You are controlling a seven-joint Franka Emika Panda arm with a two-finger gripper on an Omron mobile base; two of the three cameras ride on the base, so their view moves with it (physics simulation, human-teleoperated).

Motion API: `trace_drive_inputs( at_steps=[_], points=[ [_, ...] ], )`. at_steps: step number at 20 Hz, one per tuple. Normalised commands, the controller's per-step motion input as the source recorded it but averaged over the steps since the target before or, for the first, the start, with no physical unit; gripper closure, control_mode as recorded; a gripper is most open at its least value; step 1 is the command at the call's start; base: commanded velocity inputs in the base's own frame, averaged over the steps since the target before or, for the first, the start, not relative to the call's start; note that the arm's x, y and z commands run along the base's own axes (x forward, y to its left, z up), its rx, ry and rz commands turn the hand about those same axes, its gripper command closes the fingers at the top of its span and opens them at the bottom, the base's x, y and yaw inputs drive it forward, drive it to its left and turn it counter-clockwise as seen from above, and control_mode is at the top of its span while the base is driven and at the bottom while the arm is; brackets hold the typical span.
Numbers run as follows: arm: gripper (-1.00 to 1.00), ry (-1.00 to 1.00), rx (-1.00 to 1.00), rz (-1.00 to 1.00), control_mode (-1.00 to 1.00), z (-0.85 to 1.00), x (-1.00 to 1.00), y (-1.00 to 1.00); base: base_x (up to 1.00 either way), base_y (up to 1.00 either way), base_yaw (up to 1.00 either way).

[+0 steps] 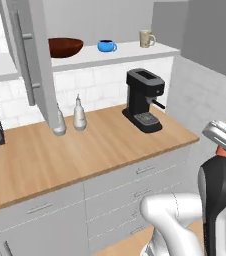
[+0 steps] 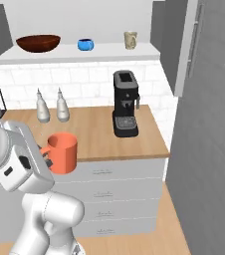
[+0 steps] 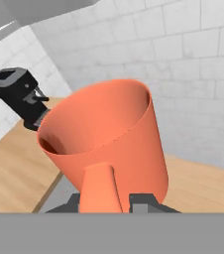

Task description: Gather all objects into one cabinet and sort the glasses and bowls to opposite sides.

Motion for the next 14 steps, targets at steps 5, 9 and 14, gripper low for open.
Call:
trace_drive_inputs(
  at_steps=[5, 9, 14],
  points=[
    [1.0, 0.0, 0.0, 0.0, 1.0, 0.0, 0.0, 0.0, 0.0, -0.23, 0.58],
    [1.0, 0.0, 0.0, 0.0, 1.0, 0.0, 0.0, 0.0, 0.0, -0.53, 0.5],
    [1.0, 0.0, 0.0, 0.0, 1.0, 0.0, 0.0, 0.0, 0.02, -0.42, 0.47]
  ],
)
